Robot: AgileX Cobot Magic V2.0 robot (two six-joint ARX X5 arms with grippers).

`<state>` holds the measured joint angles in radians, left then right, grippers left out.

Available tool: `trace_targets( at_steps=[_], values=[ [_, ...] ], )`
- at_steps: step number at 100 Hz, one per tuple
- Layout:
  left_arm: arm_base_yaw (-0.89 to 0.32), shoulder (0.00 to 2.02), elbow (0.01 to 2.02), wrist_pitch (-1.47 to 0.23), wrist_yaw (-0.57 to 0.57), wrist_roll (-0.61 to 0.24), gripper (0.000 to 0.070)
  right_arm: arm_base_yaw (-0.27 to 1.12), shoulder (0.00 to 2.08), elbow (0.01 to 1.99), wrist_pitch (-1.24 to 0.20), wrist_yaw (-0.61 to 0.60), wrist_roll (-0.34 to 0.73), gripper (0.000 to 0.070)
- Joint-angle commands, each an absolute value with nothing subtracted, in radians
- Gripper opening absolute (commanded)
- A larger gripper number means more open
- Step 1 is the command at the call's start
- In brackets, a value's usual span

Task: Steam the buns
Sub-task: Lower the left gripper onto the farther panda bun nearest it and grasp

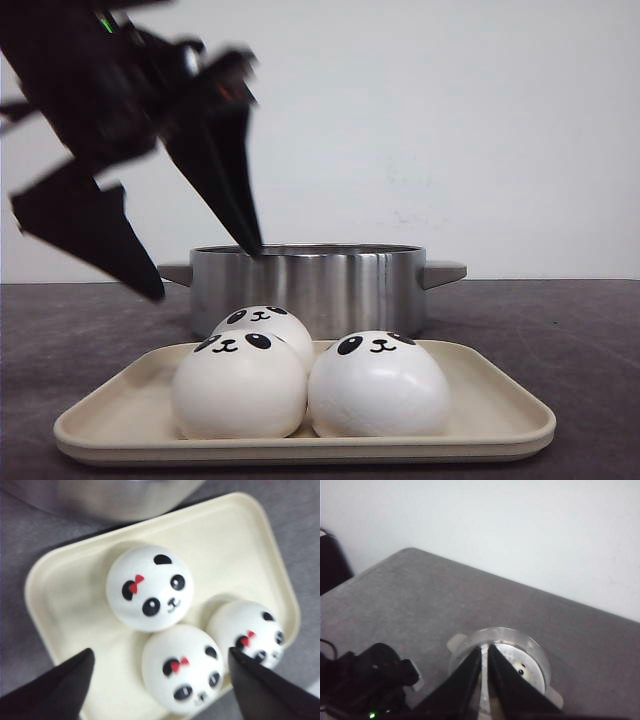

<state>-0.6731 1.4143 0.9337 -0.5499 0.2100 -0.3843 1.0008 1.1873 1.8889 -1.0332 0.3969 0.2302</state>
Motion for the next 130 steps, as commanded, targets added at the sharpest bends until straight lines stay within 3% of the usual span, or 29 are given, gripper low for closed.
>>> trace_targets(
  at_steps=[1, 38, 99, 102, 105, 118, 130],
  values=[
    [-0.694, 1.464, 0.971, -0.528, 0.209, -0.387, 0.0596, 1.013, 1.192, 1.907, -1.039, 0.405, 0.265, 0.0013],
    [-0.725, 1.654, 1.044, -0.485, 0.174, -0.401, 0.0592, 1.013, 1.195, 1.906, -1.076, 0.422, 0.308, 0.0012],
    [-0.732, 1.704, 1.044, -0.383, 0.123, -0.416, 0.0586, 1.013, 1.195, 1.906, -1.116, 0.449, 0.315, 0.0012],
    [-0.732, 1.705, 1.044, -0.384, 0.122, -0.416, 0.0557, 1.013, 1.195, 1.906, -1.116, 0.449, 0.315, 0.0012],
    [-0.733, 1.708, 1.044, -0.386, 0.119, -0.416, 0.0484, 1.013, 1.195, 1.906, -1.117, 0.448, 0.315, 0.0012],
    [-0.733, 1.710, 1.044, -0.414, 0.107, -0.411, 0.0017, 1.013, 1.195, 1.906, -1.117, 0.449, 0.315, 0.0012],
    [-0.733, 1.710, 1.044, -0.427, 0.096, -0.405, 0.0002, 1.013, 1.195, 1.906, -1.122, 0.450, 0.315, 0.0013]
  ],
)
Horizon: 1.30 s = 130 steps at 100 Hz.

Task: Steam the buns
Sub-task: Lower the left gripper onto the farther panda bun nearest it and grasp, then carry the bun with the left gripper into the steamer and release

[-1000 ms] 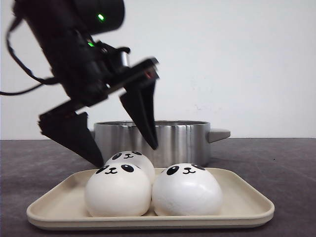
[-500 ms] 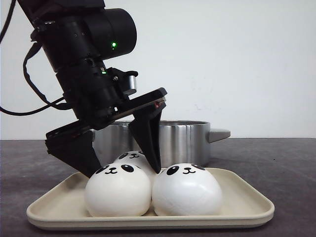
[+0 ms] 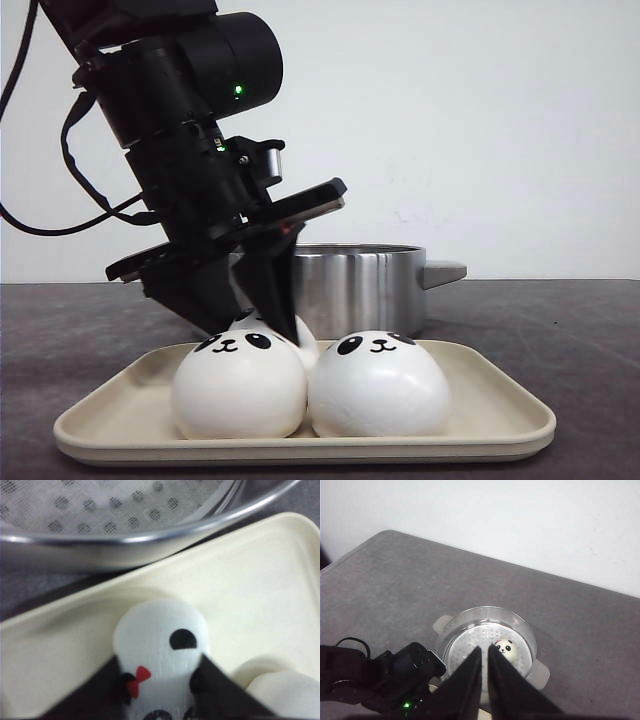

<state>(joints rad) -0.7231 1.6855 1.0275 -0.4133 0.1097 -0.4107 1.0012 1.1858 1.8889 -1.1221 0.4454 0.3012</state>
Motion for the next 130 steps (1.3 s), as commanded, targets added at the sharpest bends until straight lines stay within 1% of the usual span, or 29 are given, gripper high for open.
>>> trace_targets(
  at_steps=[1, 13, 23, 41, 70, 80, 92, 112, 122, 130],
  values=[
    [-0.733, 1.710, 1.044, -0.427, 0.096, -0.405, 0.0002, 1.013, 1.195, 1.906, -1.123, 0.450, 0.315, 0.0013],
    [-0.733, 1.703, 1.048, -0.443, 0.097, -0.404, 0.0002, 1.013, 1.195, 1.905, -1.132, 0.461, 0.315, 0.0012],
    [-0.734, 1.681, 1.056, -0.453, 0.097, -0.374, 0.0002, 1.013, 1.195, 1.905, -1.136, 0.477, 0.315, 0.0013],
    [-0.741, 1.597, 1.056, -0.451, 0.097, -0.352, 0.0002, 1.013, 1.195, 1.905, -1.145, 0.480, 0.315, 0.0013],
    [-0.741, 1.387, 1.056, -0.456, 0.104, -0.353, 0.0002, 1.013, 1.195, 1.905, -1.176, 0.502, 0.315, 0.0013],
    [-0.741, 1.300, 1.056, -0.442, 0.131, -0.352, 0.0002, 1.013, 1.195, 1.905, -1.174, 0.502, 0.315, 0.0013],
    [-0.741, 1.209, 1.064, -0.422, 0.129, -0.353, 0.0003, 1.013, 1.195, 1.905, -1.175, 0.502, 0.315, 0.0013],
    [-0.732, 1.164, 1.182, -0.447, 0.127, -0.352, 0.0003, 1.013, 1.195, 1.905, -1.168, 0.502, 0.313, 0.0012],
    [-0.715, 1.184, 1.274, -0.456, 0.125, -0.336, 0.0003, 1.013, 1.195, 1.905, -1.155, 0.502, 0.303, 0.0013],
    [-0.702, 1.217, 1.346, -0.456, 0.092, -0.314, 0.0003, 1.013, 1.195, 1.905, -1.150, 0.503, 0.301, 0.0013]
  ],
)
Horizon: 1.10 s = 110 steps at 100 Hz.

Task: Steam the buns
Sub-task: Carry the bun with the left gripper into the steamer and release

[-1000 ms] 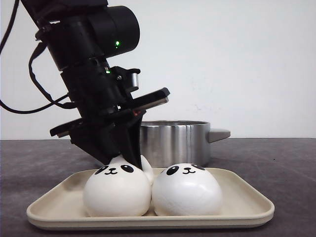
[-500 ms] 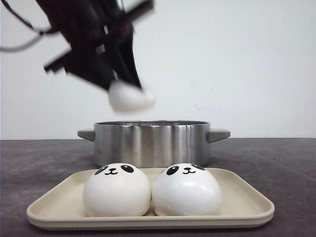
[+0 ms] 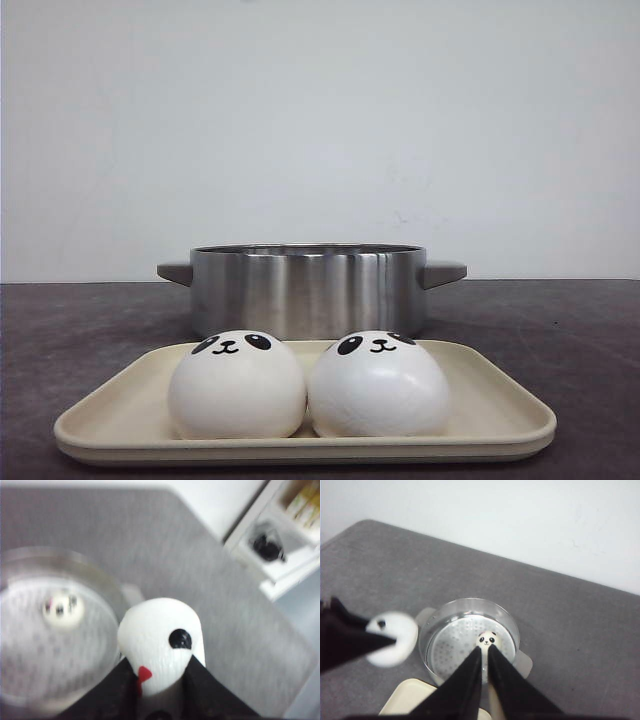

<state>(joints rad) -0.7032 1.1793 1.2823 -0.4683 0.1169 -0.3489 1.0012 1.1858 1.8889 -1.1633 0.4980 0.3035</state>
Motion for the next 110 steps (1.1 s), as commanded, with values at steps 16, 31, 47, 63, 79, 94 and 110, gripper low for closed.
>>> trace_targets(
  at_steps=[16, 31, 47, 63, 79, 94, 110],
  values=[
    [-0.655, 1.329, 1.455, -0.457, 0.070, -0.279, 0.0003, 1.013, 1.195, 1.905, -1.150, 0.503, 0.299, 0.0013],
    [-0.612, 1.473, 1.507, -0.451, 0.070, -0.277, 0.0003, 1.013, 1.195, 1.905, -1.153, 0.503, 0.299, 0.0013],
    [-0.571, 1.646, 1.530, -0.423, 0.055, -0.278, 0.0003, 1.013, 1.195, 1.903, -1.153, 0.531, 0.299, 0.0012],
    [-0.543, 1.796, 1.530, -0.384, 0.047, -0.282, 0.0003, 1.012, 1.195, 1.903, -1.153, 0.533, 0.299, 0.0013],
    [-0.526, 1.893, 1.530, -0.358, 0.025, -0.281, 0.0003, 1.012, 1.195, 1.903, -1.156, 0.532, 0.299, 0.0013],
    [-0.508, 1.962, 1.530, -0.316, -0.008, -0.277, 0.0003, 1.012, 1.195, 1.903, -1.162, 0.531, 0.308, 0.0013],
    [-0.488, 2.012, 1.530, -0.281, -0.008, -0.282, 0.0045, 1.013, 1.195, 1.903, -1.177, 0.523, 0.327, 0.0013]
  ],
)
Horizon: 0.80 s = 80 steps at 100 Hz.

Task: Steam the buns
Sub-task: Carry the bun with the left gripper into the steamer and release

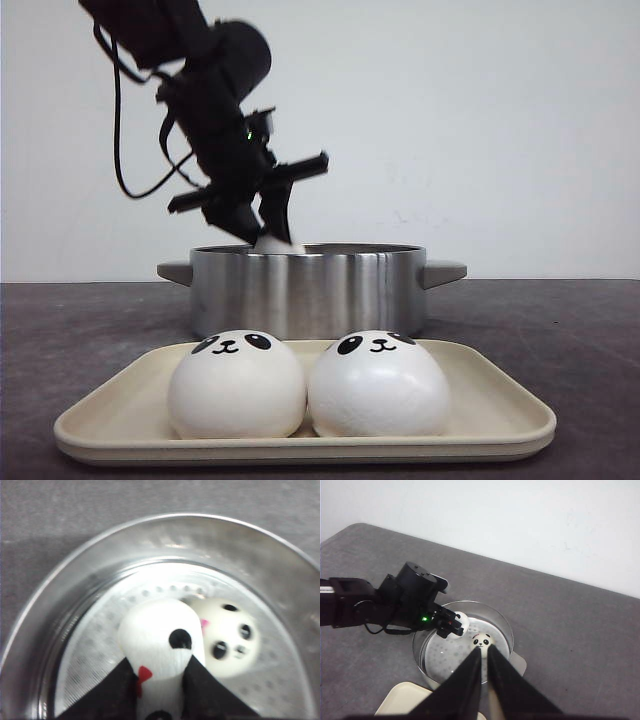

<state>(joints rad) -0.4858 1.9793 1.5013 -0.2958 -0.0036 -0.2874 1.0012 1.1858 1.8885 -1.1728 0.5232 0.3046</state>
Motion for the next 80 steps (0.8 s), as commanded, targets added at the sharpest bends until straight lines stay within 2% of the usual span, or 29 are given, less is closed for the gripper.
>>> trace_targets(
  at_steps=[1, 4, 13, 17, 22, 55, 80],
  values=[
    [-0.488, 2.014, 1.530, -0.281, -0.008, -0.282, 0.0062, 1.013, 1.195, 1.903, -1.181, 0.524, 0.330, 0.0012],
    [-0.485, 2.020, 1.530, -0.282, -0.008, -0.282, 0.0133, 1.013, 1.195, 1.903, -1.191, 0.524, 0.339, 0.0013],
    [-0.484, 2.029, 1.530, -0.293, -0.008, -0.281, 0.0403, 1.013, 1.195, 1.903, -1.219, 0.524, 0.370, 0.0013],
    [-0.484, 2.030, 1.530, -0.294, -0.008, -0.281, 0.0476, 1.012, 1.195, 1.903, -1.229, 0.524, 0.382, 0.0013],
    [-0.485, 2.030, 1.530, -0.291, -0.007, -0.281, 0.0524, 1.013, 1.195, 1.903, -1.240, 0.524, 0.392, 0.0013],
    [-0.511, 1.978, 1.531, -0.359, 0.004, -0.282, 0.0527, 1.012, 1.195, 1.903, -1.246, 0.524, 0.411, 0.0012],
    [-0.539, 1.752, 1.531, -0.435, 0.004, -0.281, 0.0511, 1.013, 1.201, 1.864, -1.338, 0.520, 0.413, 0.0013]
  ],
)
